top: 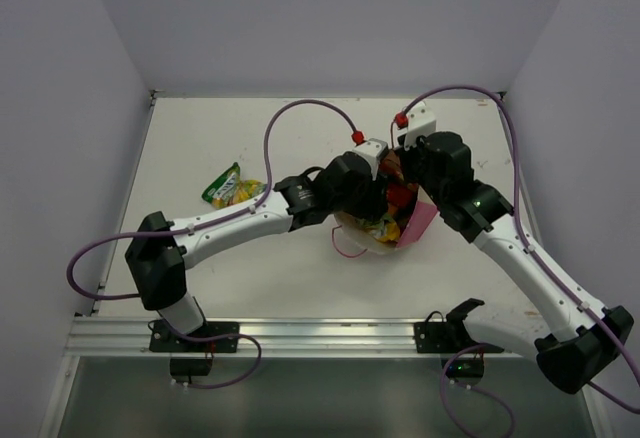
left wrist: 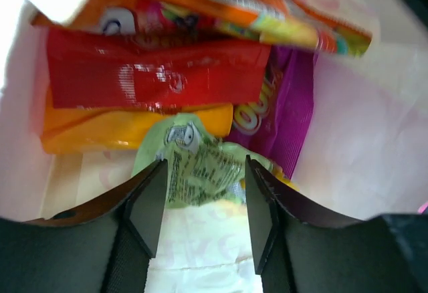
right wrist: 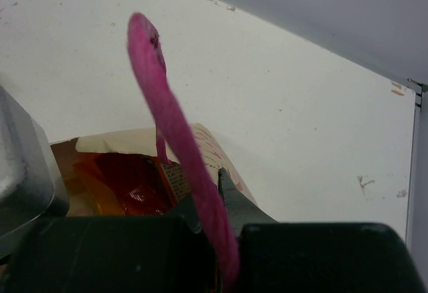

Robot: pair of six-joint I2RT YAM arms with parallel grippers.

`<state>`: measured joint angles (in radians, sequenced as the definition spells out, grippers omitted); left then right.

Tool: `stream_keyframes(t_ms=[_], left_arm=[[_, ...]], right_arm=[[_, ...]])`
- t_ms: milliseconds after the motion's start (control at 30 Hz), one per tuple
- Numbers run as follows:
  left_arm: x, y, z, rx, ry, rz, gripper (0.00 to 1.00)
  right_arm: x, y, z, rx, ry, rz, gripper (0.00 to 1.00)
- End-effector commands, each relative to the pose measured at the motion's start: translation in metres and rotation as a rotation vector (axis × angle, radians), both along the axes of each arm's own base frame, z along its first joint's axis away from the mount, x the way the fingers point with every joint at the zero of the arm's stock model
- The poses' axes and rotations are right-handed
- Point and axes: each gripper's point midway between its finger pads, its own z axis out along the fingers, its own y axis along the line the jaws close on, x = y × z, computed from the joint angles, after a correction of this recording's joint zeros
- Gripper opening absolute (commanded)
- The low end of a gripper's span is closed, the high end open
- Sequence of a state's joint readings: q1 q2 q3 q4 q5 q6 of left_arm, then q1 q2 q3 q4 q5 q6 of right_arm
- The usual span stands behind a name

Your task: Take the snacks out of the paper bag

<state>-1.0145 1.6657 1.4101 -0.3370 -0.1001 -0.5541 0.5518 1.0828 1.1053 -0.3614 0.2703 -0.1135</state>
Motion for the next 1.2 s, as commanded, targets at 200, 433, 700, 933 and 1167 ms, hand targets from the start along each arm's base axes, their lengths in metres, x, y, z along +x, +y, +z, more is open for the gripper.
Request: stream_keyframes(t_ms=[200,433,700,933,1167], left_arm=[[-0.003,-0.021,-0.013,-0.027,0.095,-0.026,0.66],[0.009,-0.035,-0.036,-0.014,0.125,0.021,0.60],[0.016,-0.021,-0.025,-0.006,0.088,0.078,0.00],[0.012,-0.005,0.048,-0.086,-0.031,0.059,0.00],[-0.019,0.039,0.146,-0.173,-0.174,-0.033,0.00]], right_arm=[[0.000,0.002,0.054,0.115,-0.167,-0.002,0.00],[0.000,0.003,0.051,0.116,-0.160,0.003,0.00],[0.000,0.003,0.050,0.113,-0.163,0.004,0.00],[-0.001,0.000,0.049,0.106,-0.165,-0.005,0.00],[0.001,-0.007,0.048,0.085,-0.172,-0.036,0.00]])
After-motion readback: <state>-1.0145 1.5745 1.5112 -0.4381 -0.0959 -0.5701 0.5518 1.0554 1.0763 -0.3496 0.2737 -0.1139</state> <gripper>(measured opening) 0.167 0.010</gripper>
